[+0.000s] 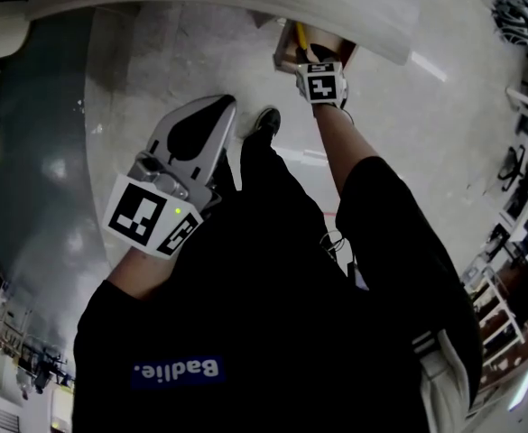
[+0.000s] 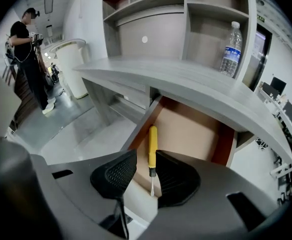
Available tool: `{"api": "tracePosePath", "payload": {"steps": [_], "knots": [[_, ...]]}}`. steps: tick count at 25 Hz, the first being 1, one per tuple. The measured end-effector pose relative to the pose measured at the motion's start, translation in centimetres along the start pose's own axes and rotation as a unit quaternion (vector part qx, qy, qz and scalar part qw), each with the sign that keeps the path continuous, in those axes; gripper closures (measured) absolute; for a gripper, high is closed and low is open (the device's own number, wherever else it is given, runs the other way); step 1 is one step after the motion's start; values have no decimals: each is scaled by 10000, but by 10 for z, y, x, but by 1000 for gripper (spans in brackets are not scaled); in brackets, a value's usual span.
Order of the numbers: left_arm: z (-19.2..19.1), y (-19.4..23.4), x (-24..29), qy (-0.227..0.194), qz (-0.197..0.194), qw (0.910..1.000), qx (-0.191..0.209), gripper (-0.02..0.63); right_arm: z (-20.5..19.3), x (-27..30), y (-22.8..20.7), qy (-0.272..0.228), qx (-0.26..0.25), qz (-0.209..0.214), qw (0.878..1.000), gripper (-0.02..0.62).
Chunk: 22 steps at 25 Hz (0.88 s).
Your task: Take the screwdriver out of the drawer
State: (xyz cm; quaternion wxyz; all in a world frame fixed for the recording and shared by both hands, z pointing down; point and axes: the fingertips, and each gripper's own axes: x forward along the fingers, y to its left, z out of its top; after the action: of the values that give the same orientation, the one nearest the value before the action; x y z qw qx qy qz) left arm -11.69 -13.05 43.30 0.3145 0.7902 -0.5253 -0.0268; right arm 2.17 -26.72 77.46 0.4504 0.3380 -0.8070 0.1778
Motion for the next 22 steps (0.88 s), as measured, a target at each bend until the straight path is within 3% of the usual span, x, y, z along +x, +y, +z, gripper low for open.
{"api": "tracePosePath", "payload": {"steps": [22], "knots": [[-25,35,-4,178,450,9987,-184,609,-17,65,-12,459,-425,-338,9975,459]]}}
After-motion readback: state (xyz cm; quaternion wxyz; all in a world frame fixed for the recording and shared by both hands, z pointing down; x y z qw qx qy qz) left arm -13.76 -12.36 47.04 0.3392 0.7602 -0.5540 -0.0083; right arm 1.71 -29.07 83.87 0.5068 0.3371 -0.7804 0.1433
